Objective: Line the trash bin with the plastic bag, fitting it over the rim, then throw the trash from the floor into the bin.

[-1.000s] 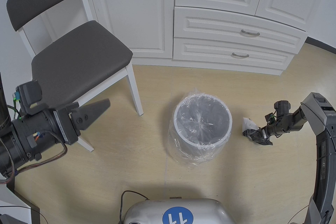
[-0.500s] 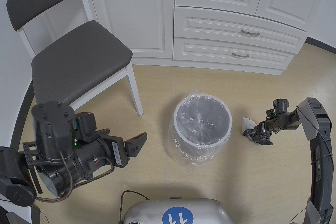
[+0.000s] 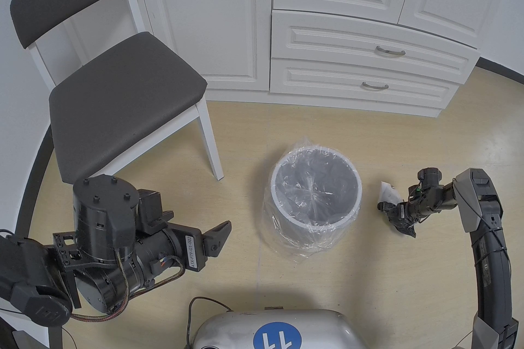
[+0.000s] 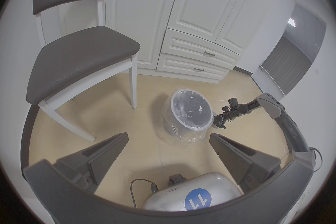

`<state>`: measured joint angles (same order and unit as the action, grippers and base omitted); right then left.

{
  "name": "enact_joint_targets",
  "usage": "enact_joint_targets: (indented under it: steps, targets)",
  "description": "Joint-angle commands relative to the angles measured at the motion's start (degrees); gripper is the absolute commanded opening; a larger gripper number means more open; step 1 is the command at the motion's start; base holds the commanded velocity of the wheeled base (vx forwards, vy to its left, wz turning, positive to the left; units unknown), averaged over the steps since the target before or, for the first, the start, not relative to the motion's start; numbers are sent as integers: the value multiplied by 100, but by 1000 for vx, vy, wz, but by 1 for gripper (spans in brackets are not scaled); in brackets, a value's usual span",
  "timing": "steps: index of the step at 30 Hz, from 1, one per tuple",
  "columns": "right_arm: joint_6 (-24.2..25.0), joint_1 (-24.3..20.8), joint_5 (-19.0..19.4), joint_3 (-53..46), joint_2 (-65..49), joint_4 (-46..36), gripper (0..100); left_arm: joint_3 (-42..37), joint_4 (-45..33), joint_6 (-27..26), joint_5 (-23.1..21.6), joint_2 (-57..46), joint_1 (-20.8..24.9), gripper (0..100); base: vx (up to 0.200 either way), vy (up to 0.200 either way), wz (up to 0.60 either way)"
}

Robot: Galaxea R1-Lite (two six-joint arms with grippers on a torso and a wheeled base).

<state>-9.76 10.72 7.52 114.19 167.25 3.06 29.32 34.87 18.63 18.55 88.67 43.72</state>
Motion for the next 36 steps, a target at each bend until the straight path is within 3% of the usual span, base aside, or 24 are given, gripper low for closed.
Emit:
enact_joint_targets:
  steps: [1, 7, 8, 16, 21, 27, 31, 33, 34, 36]
  targets:
    - [-8, -8, -14, 40, 308, 98, 100, -5, 3, 1, 8, 10, -12, 100, 0, 0, 0]
    - [18, -17, -23, 40, 334, 142, 100, 4, 3, 1, 8, -78, -12, 100, 0, 0, 0]
    - [18, -17, -23, 40, 334, 133, 0, 4, 3, 1, 8, -78, -21, 100, 0, 0, 0]
    - [106, -26, -5, -99, -61, 204, 0, 21, 3, -26, 8, -193, -39, 100, 0, 0, 0]
    - [388, -70, 382, -1892, -1810, 415, 0, 4, 3, -237, 34, -316, -91, 100, 0, 0, 0]
    - [-105, -228, 470, -4616, -4377, 1610, 0, -5, 222, -878, 711, -351, -917, 100, 0, 0, 0]
    - [-192, -439, 443, -5785, -5722, 2111, 0, -58, 389, -1318, 720, -781, -1339, 100, 0, 0, 0]
    - [-192, -439, 443, -5785, -5722, 2111, 0, -58, 389, -1318, 720, -781, -1339, 100, 0, 0, 0]
    - [-192, -641, 408, -6383, -6627, 2173, 0, -146, 460, -1784, 711, -1045, -1788, 100, 0, 0, 0]
    - [-192, -755, 399, -6655, -7084, 2173, 0, -190, 565, -1933, 711, -1186, -1911, 100, 0, 0, 0]
